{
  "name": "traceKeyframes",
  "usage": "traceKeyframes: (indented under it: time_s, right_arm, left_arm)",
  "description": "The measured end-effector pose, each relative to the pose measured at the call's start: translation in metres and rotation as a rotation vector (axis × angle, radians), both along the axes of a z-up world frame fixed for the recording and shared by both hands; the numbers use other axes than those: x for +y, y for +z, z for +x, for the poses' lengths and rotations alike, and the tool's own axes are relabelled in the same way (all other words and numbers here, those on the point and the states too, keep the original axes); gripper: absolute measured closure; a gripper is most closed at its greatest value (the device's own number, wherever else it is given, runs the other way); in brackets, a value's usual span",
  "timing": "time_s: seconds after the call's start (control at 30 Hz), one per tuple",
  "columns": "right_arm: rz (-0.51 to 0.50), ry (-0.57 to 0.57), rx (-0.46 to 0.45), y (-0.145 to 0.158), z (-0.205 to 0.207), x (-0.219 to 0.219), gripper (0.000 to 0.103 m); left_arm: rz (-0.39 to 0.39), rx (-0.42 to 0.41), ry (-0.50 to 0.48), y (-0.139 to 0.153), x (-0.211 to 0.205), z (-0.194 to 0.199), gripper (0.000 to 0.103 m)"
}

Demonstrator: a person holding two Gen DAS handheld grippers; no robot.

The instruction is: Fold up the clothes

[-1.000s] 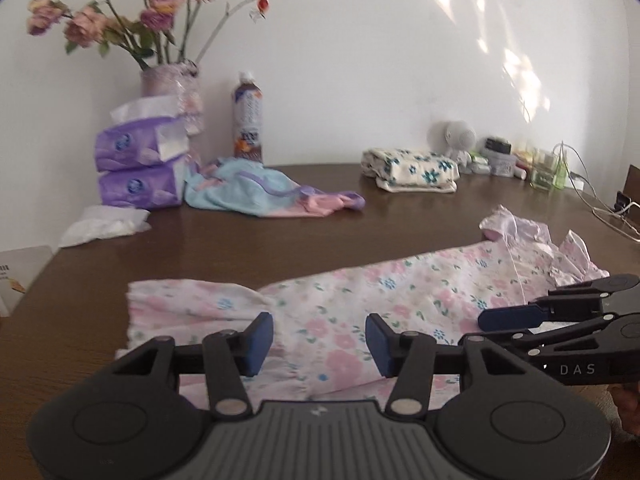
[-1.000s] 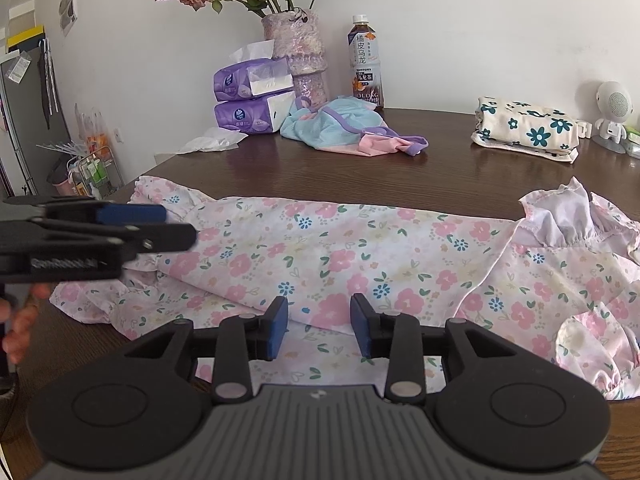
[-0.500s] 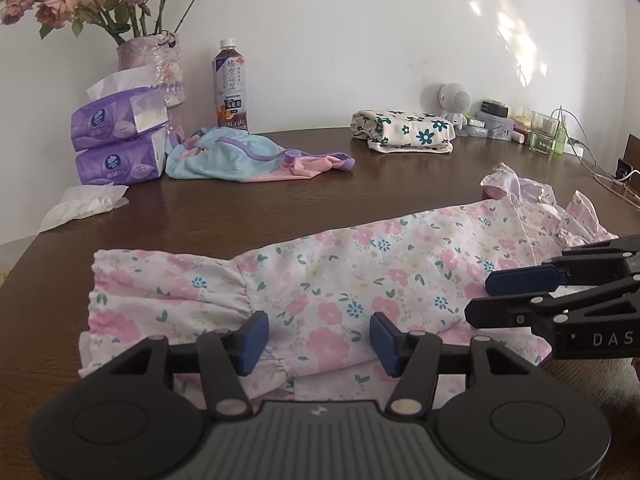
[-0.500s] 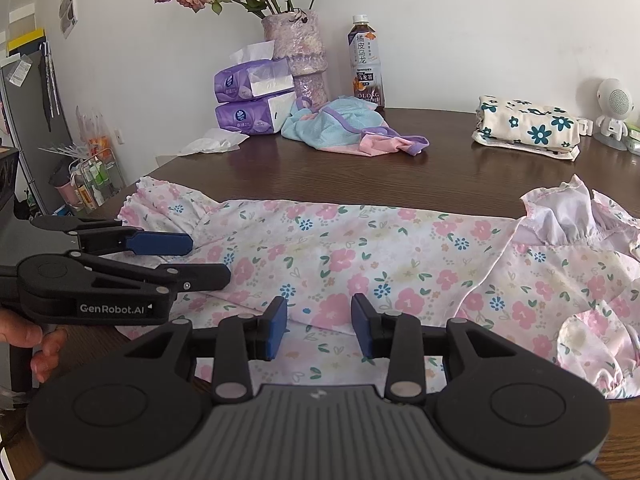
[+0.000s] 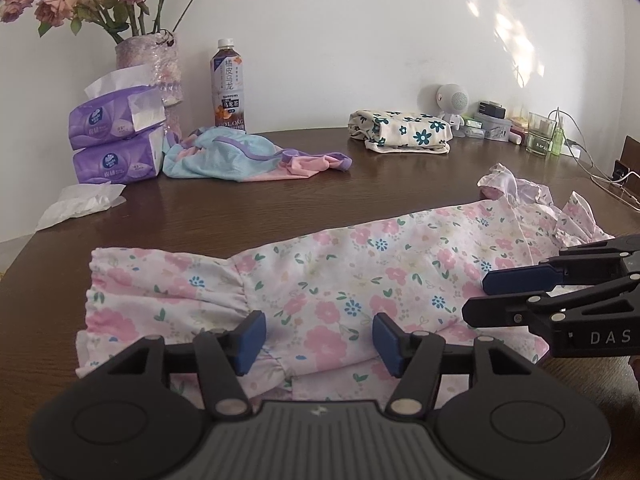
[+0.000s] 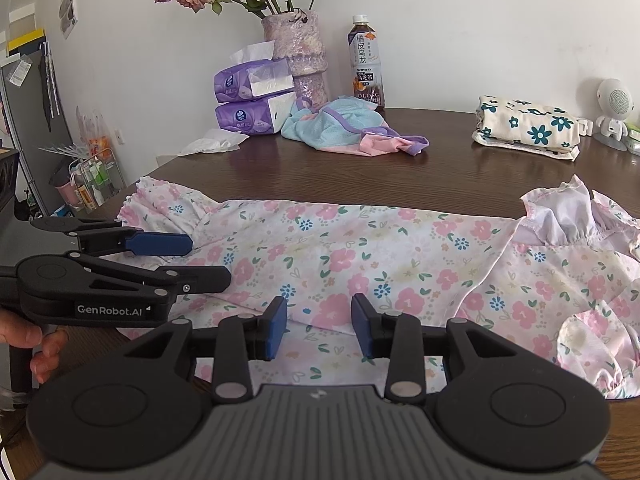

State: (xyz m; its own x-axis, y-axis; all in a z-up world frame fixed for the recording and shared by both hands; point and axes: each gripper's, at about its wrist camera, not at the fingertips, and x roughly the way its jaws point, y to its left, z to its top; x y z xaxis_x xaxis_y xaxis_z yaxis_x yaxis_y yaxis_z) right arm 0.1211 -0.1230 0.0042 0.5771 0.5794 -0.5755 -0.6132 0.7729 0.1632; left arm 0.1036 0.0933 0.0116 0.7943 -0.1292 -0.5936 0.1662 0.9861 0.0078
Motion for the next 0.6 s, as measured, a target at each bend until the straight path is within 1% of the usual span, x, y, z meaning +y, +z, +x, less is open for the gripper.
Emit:
traceKeyframes:
  time_s: [0.6]
  right_arm:
    - [0.001, 0.000, 0.000, 0.0000, -0.0002, 0.0001, 0.066]
  left_arm:
    - [0.007, 0.002, -0.003, -0.0007, -0.0015, 0.0009, 0.043]
